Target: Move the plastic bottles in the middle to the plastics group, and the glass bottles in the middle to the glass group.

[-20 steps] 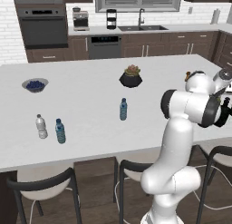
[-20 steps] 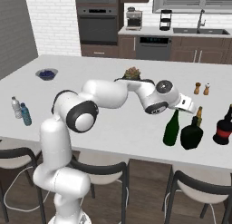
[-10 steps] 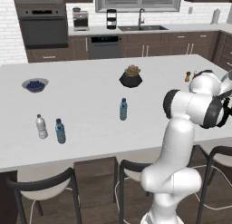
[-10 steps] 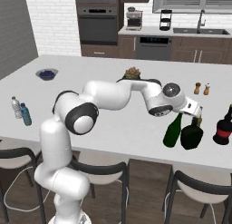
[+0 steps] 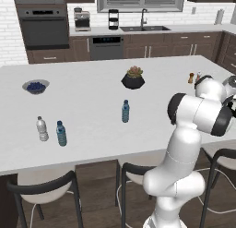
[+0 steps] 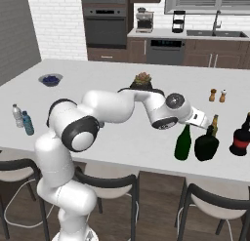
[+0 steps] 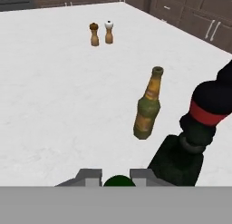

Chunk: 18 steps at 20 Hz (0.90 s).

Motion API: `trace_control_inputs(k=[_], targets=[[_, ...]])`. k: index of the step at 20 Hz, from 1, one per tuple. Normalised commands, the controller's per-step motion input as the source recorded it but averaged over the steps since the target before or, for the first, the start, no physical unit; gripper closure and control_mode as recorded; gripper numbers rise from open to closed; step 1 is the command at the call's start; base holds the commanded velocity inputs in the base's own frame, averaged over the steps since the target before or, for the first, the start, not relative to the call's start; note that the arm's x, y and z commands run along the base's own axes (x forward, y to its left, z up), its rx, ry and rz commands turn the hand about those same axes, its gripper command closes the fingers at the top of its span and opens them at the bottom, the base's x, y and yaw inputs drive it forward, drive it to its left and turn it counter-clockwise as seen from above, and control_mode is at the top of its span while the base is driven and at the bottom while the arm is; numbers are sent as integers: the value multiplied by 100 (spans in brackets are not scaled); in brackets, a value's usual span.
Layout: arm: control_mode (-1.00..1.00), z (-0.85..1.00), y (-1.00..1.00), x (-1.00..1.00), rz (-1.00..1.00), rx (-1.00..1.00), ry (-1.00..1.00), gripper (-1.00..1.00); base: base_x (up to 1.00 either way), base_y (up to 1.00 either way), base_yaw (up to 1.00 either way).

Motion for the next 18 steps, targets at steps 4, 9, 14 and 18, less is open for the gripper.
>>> trace_control_inputs(k=[4,9,14,18], targets=[[-100,-50,5,0,0,0,2,100,0,0,0],[-100,-42,-2,-5,0,0,1,-100,0,0,0],[-100,-13,-1,-22,0,0,0,-100,0,0,0],[-100,10,0,-33,0,0,-2,-100,0,0,0]])
